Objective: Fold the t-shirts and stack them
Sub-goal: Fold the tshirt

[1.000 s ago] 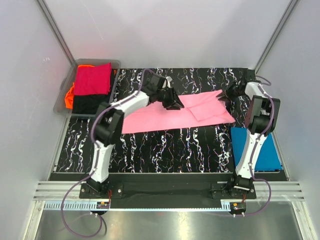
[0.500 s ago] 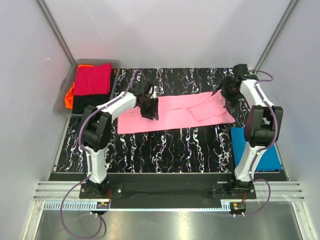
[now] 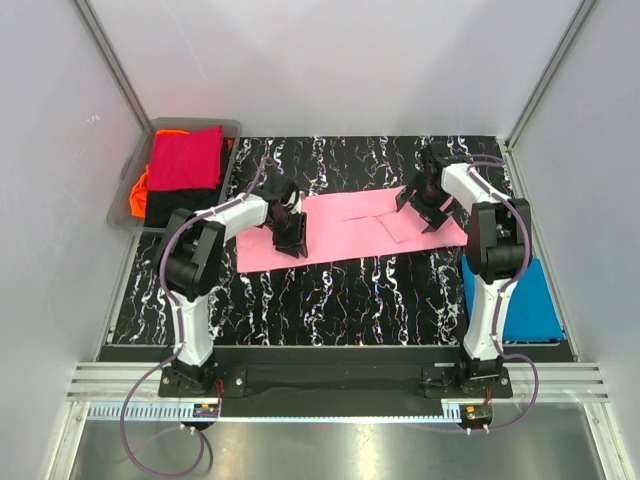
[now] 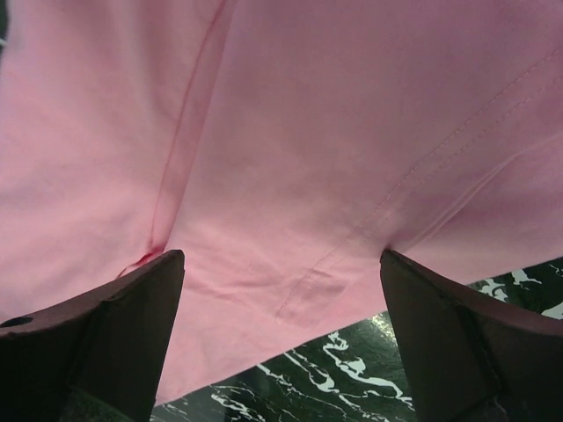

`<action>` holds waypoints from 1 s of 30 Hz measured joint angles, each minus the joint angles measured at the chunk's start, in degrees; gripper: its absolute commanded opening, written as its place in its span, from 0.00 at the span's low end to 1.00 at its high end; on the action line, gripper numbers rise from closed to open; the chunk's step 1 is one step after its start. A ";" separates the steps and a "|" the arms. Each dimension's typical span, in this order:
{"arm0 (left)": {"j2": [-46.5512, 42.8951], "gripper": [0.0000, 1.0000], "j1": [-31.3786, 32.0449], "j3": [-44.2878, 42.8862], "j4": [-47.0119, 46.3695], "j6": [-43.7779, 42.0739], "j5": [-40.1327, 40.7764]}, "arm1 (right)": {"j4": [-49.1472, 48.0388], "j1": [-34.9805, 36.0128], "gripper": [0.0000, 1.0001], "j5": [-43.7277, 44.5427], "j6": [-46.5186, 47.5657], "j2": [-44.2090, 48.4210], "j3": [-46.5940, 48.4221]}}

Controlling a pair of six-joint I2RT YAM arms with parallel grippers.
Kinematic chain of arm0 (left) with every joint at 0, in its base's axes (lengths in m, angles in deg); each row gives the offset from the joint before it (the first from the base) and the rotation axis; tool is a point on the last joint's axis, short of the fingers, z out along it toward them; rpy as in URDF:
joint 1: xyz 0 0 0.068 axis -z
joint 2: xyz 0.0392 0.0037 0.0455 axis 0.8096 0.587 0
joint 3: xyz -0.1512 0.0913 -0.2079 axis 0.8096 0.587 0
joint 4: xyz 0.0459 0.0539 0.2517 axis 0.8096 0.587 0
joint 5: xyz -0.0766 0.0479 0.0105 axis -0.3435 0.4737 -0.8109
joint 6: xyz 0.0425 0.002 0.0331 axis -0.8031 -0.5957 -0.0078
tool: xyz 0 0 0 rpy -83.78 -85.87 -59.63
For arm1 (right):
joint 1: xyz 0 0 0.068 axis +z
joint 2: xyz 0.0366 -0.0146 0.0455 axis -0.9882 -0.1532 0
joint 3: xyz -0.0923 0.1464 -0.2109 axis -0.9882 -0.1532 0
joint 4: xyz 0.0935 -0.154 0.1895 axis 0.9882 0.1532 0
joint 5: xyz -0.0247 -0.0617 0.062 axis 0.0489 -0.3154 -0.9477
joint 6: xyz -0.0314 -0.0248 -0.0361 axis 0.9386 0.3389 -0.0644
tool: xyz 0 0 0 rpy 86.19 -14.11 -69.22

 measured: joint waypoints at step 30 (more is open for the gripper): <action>-3.30 0.39 21.27 17.03 -28.94 29.44 -15.98 | 2.14 3.37 1.00 6.10 16.90 -23.30 33.00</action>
